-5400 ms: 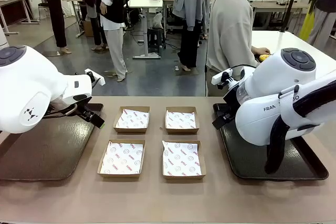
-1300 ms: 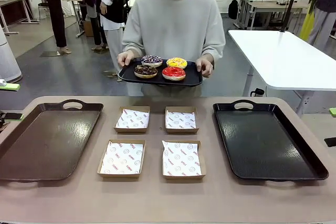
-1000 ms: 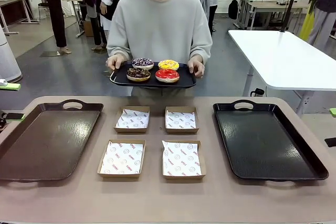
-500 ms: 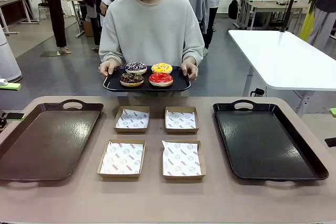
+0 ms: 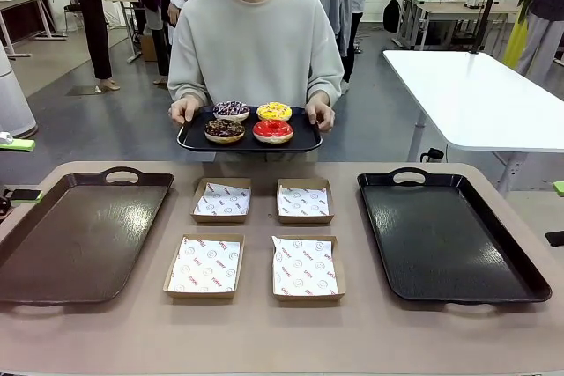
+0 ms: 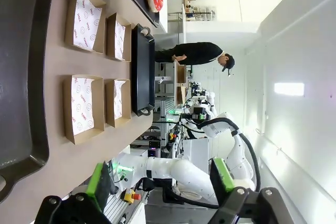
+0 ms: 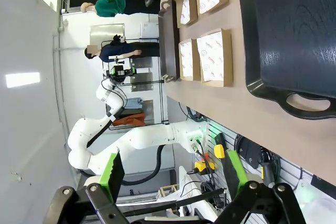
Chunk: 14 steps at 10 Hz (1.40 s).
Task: Individually package the donuts and arrange them on the tray.
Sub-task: Pick up one Paper togo box.
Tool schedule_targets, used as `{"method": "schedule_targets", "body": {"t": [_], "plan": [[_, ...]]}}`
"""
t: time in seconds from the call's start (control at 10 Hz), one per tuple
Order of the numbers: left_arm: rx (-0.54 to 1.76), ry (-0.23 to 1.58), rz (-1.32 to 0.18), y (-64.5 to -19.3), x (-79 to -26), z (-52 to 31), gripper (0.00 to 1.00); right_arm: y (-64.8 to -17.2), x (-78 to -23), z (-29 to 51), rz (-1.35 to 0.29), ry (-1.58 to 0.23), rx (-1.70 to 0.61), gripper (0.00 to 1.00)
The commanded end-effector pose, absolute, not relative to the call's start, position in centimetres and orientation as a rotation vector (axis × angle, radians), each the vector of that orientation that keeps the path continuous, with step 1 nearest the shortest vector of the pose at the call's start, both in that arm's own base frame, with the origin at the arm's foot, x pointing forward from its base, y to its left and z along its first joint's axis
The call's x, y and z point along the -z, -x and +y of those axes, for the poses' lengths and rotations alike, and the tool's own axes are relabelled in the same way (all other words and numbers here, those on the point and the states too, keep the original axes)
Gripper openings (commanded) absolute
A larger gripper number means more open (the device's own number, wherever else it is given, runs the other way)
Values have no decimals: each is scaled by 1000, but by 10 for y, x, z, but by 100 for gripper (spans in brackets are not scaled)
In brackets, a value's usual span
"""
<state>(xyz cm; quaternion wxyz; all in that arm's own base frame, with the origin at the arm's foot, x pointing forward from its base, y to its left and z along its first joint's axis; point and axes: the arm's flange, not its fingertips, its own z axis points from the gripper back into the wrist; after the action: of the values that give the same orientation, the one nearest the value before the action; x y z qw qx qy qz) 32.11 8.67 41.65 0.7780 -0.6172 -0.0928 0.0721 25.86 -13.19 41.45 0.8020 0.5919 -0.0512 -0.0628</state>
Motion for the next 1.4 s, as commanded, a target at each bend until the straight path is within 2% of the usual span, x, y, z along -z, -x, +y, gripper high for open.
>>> {"method": "schedule_targets", "body": {"t": [0.0, 0.5, 0.6, 0.8, 1.0, 1.3], "plan": [[-158, 1351, -204, -321, -417, 86, 100, -259, -414, -133, -114, -1283, 130, 100], [-156, 1335, -201, -321, -416, 87, 100, -259, -414, -133, -114, -1283, 130, 100], [-120, 1217, -191, -321, -450, 72, 100, -259, -414, -133, -114, -1283, 130, 100], [-72, 1011, -131, -350, -499, 32, 100, -259, -414, -133, -114, -1283, 130, 100], [-67, 746, -51, -378, -528, -28, 100, -259, -414, -133, -114, -1283, 130, 100], [-56, 397, 18, -396, -508, -115, 100, -259, -414, -133, -114, -1283, 130, 100]]}}
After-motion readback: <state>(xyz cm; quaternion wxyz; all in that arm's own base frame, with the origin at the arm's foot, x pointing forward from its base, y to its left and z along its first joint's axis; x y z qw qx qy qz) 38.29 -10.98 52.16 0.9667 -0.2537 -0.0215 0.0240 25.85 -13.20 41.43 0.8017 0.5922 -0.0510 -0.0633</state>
